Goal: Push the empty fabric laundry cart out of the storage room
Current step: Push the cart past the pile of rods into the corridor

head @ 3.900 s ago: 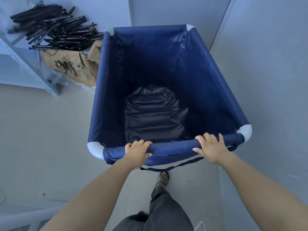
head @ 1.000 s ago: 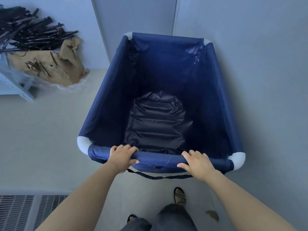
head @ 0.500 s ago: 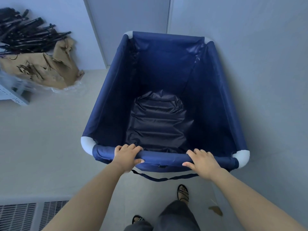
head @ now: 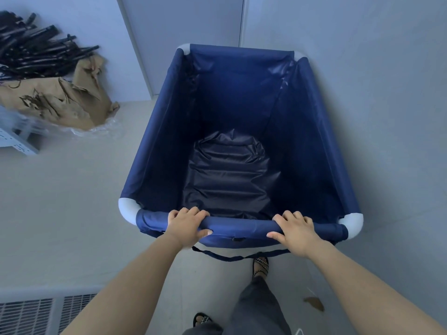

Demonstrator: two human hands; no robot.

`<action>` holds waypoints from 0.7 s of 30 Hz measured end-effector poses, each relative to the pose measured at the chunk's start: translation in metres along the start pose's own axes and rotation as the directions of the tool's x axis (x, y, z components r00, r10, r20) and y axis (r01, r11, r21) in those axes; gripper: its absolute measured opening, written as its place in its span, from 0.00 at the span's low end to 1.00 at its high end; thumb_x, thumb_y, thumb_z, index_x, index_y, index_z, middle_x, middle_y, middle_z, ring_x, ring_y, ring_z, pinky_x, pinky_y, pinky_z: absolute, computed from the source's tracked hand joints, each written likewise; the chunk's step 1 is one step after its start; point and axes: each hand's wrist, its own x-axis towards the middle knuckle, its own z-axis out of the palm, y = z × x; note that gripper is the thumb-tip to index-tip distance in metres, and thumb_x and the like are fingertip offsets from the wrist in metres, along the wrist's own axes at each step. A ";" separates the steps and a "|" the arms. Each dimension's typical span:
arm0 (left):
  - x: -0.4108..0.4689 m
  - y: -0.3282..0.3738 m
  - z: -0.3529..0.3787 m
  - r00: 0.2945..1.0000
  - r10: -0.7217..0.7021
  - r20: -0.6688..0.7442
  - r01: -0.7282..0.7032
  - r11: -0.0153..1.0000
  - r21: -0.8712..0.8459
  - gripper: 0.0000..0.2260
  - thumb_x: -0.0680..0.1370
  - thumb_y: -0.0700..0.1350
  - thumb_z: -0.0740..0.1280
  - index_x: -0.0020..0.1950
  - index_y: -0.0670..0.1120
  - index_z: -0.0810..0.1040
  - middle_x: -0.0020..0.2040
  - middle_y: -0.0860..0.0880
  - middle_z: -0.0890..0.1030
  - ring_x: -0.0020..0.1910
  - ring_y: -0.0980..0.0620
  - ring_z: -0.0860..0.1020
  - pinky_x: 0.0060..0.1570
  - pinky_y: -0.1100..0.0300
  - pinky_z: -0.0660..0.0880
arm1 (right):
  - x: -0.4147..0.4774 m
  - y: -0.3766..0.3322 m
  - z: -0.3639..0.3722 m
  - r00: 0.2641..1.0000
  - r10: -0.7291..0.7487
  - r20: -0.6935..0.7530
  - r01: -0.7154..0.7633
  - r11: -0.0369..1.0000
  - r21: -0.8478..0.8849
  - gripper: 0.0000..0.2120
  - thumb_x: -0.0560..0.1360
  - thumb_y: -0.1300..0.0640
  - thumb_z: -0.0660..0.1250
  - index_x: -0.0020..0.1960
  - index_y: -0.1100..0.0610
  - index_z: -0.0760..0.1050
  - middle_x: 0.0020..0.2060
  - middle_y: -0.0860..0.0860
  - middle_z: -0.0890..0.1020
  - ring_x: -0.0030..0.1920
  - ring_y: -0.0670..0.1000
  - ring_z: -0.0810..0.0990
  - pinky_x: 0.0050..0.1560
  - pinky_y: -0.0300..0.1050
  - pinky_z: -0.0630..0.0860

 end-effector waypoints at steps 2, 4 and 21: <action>0.003 0.000 -0.002 1.000 -0.007 -0.003 0.007 1.000 0.000 0.20 0.78 0.62 0.56 0.68 0.58 0.64 0.63 0.55 0.71 0.61 0.50 0.69 0.64 0.52 0.59 | 0.004 0.003 -0.002 1.000 -0.009 0.012 0.009 1.000 0.002 0.23 0.76 0.34 0.50 0.62 0.48 0.64 0.55 0.49 0.71 0.55 0.53 0.67 0.57 0.51 0.62; 0.006 0.001 -0.004 1.000 -0.010 -0.011 0.010 1.000 -0.003 0.20 0.78 0.62 0.57 0.68 0.58 0.64 0.63 0.55 0.71 0.61 0.50 0.69 0.64 0.52 0.59 | 0.009 0.006 -0.004 1.000 -0.016 0.015 0.016 1.000 0.008 0.23 0.75 0.34 0.50 0.62 0.48 0.64 0.55 0.49 0.71 0.55 0.53 0.67 0.57 0.51 0.62; 0.078 0.005 -0.039 0.994 -0.105 -0.028 0.105 0.995 -0.002 0.20 0.78 0.61 0.56 0.68 0.57 0.63 0.63 0.55 0.70 0.63 0.52 0.68 0.67 0.53 0.57 | 0.099 0.042 -0.047 0.995 -0.099 0.014 0.098 0.995 0.018 0.24 0.75 0.33 0.49 0.62 0.47 0.64 0.55 0.47 0.72 0.55 0.52 0.68 0.57 0.52 0.62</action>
